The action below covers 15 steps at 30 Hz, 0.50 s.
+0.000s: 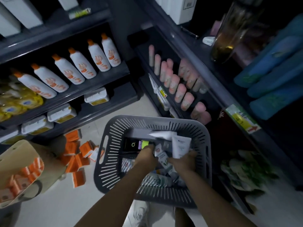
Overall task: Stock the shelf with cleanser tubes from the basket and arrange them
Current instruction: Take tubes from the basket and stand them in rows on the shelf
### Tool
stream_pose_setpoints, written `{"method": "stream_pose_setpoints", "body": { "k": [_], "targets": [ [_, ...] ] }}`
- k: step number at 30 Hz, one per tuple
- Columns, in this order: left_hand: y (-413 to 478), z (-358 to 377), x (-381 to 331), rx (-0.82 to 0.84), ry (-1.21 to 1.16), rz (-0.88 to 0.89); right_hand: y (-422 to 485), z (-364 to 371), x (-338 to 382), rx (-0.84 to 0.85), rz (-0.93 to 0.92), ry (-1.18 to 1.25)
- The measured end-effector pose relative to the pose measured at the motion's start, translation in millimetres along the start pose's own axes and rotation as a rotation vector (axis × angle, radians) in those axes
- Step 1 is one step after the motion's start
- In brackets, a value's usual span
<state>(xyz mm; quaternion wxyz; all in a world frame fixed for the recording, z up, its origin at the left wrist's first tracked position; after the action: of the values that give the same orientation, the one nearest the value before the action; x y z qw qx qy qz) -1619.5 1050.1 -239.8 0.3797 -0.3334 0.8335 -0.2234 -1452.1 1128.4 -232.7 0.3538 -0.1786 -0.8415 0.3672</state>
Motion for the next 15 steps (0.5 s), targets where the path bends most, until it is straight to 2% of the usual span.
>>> {"method": "stream_pose_setpoints", "body": {
  "k": [2, 5, 7, 11, 15],
  "targets": [
    [5, 4, -4, -0.018, -0.095, -0.055, -9, -5, -2, -0.025, -0.03, 0.036],
    [17, 23, -1, -0.03, -0.64, -0.312, -16, -7, -13, -0.053, -0.072, 0.071],
    [35, 35, -3, -0.039, -0.935, -0.397, -17, -4, -20, -0.061, -0.081, 0.07],
    [67, 37, -14, -0.052, -1.119, -0.411, -14, 6, -35, -0.051, -0.065, 0.087],
    [83, 52, -23, 0.049, -1.211, -0.397, -11, 7, -43, 0.023, -0.065, 0.084]
  ]
}}
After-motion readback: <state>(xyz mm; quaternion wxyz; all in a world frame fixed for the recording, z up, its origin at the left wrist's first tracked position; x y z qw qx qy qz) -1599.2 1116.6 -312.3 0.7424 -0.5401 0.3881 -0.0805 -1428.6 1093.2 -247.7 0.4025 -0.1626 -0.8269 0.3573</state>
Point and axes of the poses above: each hand's wrist, its own y-axis towards the middle knuckle, its own z-axis out of the palm, x = y × z, the point moved 10 cm from there along y, towards the middle knuckle, and after that the axes turned 4 degrees about z, right-handed, at the moved point
